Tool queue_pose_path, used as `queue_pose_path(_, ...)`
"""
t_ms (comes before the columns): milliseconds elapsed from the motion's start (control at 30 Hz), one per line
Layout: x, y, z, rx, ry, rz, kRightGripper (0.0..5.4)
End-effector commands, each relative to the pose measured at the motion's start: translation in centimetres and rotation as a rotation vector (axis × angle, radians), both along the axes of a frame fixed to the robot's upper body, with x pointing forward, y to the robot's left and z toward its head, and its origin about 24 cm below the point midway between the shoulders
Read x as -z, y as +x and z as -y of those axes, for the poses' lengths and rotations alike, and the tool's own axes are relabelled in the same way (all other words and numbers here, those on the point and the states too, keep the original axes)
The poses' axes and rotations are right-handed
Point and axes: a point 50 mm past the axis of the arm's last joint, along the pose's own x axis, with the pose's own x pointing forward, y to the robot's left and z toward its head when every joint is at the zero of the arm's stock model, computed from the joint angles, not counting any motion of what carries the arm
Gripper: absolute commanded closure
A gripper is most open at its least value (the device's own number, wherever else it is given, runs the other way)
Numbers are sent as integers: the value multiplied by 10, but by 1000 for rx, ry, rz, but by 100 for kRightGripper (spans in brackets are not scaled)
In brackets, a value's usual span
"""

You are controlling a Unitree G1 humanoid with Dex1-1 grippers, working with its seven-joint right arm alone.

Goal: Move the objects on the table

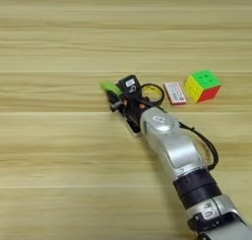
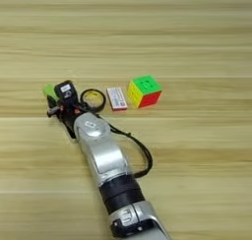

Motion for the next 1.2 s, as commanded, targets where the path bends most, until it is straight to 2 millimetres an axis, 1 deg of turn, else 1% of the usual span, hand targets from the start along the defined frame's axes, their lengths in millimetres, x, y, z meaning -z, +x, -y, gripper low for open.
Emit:
queue_pose_path(33,-34,10,-6,-24,10,115,402)
queue_pose_path(67,-34,10,-6,-27,7,112,374)
queue_pose_path(300,-33,10,-6,-38,-5,94,285)
queue_pose_path(333,-33,10,-6,-39,-5,93,263)
queue_pose_path(400,-33,10,-6,-40,-4,92,239)
queue_pose_path(467,-34,10,-6,-40,0,94,228)
queue_pose_path(500,-34,10,-6,-39,2,96,208)
queue_pose_path(567,-36,9,-5,-35,10,109,190)
queue_pose_path(767,-41,10,-1,-6,40,135,101)
queue_pose_path(833,-43,11,2,14,44,158,85)
queue_pose_path(867,-45,11,4,26,47,170,66)
queue_pose_path(1000,-51,14,17,99,73,221,30)
queue_pose_path(1100,-56,15,33,170,66,274,4)
queue_pose_path(1200,-61,14,49,233,69,310,4)
